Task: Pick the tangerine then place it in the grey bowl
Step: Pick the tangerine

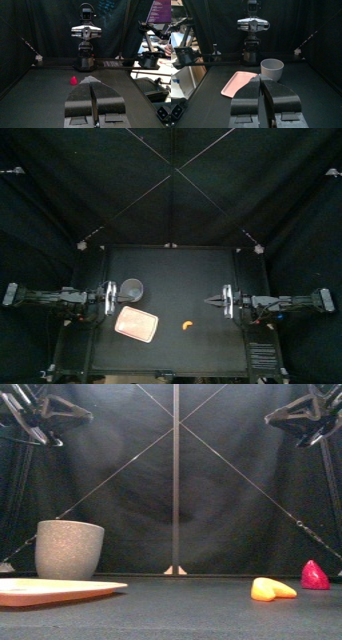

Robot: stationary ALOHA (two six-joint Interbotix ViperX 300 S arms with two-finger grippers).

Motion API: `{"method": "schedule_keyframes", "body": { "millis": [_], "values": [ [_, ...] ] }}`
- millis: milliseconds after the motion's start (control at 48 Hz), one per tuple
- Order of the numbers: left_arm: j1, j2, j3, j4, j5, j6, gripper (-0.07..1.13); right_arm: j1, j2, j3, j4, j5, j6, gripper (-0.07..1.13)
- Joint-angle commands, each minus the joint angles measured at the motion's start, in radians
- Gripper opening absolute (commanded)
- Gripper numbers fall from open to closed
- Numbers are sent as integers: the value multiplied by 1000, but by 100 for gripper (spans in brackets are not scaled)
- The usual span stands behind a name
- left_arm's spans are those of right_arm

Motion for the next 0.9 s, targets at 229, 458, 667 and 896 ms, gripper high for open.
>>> {"method": "schedule_keyframes", "body": {
  "millis": [229, 458, 667, 896],
  "values": [
    [0, 0, -115, -9, 158, 2, 2, 6, 48, -83, 31, 135, 31, 3],
    [0, 0, -109, -9, 169, 0, 2, 29, 106, -141, -95, 218, 40, 28],
    [9, 0, -104, -9, 169, 0, 2, 58, 216, -173, -97, 173, 40, 80],
    [21, 0, -101, -9, 169, 0, 2, 57, 341, -206, -84, 84, 38, 96]
  ]
}}
